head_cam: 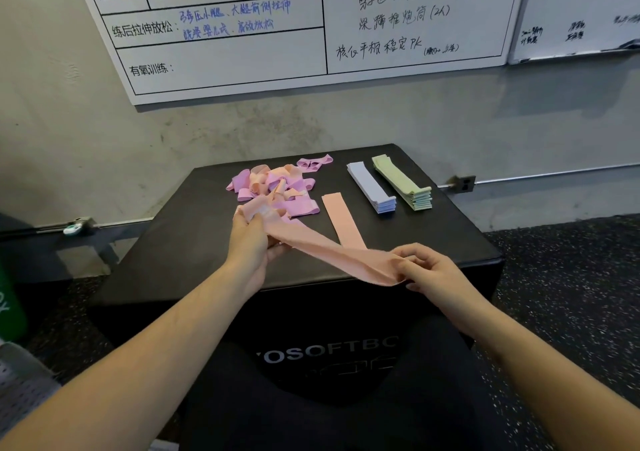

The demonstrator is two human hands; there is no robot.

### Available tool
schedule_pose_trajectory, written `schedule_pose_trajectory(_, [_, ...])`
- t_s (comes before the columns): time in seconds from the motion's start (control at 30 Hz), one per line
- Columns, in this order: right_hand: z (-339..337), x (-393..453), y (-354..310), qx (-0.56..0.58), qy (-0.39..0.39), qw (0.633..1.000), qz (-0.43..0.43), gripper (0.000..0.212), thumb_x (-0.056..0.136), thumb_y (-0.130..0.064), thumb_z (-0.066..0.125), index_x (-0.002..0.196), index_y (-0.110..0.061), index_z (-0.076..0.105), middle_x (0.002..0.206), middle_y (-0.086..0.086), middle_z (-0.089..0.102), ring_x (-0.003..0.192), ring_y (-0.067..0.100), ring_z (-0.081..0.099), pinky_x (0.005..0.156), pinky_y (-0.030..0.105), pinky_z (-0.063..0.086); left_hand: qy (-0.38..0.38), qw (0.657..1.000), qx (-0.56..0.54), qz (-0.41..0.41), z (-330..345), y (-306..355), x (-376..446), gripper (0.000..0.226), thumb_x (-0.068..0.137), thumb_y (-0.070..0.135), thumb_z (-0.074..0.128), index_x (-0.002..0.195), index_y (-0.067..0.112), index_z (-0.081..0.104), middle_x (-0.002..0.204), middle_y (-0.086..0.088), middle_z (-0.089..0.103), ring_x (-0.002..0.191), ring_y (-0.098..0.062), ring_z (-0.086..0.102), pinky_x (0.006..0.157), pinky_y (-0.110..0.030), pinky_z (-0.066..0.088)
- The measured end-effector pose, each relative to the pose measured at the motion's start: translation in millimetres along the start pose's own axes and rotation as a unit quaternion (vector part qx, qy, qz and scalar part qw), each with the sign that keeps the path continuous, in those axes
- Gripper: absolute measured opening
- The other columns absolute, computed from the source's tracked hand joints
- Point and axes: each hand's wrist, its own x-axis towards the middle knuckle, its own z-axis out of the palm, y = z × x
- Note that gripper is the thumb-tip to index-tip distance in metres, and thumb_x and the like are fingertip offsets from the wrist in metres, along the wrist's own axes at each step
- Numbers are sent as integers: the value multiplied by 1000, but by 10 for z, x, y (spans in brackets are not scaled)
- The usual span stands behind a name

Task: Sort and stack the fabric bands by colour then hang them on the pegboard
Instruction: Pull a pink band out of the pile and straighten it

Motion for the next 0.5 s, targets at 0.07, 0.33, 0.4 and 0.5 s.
schedule_pose_trajectory(0.07, [-9, 42, 79, -75, 9, 996, -41, 21, 97, -14, 62, 95, -32, 74, 79, 0, 54, 74, 11, 51, 74, 26, 41, -8, 1000, 1, -4, 36, 4, 31, 37, 102, 5, 38, 133, 24, 44, 113, -5, 72, 95, -26, 73, 57, -36, 60])
schedule_pose_trajectory(0.33, [-53, 91, 214, -205, -75, 959, -179, 26, 86, -21, 79, 106, -32, 67, 114, -5, 47, 107, 8, 53, 94, 8, 36, -8, 999, -40, -20, 240, -3, 307, 39, 95, -4, 37, 104, 27, 60, 109, -6, 74, 100, -30, 70, 74, -43, 56])
schedule_pose_trajectory(0.4, [-100, 145, 244, -253, -121, 946, -164, 44, 77, -36, 86, 113, -39, 60, 119, -14, 40, 116, 1, 47, 97, 5, 32, -10, 998, -49, -28, 293, -3, 369, 40, 96, -3, 36, 99, 28, 62, 112, -8, 73, 101, -28, 69, 74, -39, 56])
schedule_pose_trajectory(0.5, [-169, 267, 326, -323, -142, 922, -156, 55, 80, -24, 84, 115, -42, 46, 121, -21, 30, 117, -5, 41, 97, 5, 33, -6, 998, -40, -38, 389, -31, 502, 37, 100, 1, 38, 98, 32, 58, 119, -8, 70, 109, -25, 68, 74, -38, 56])
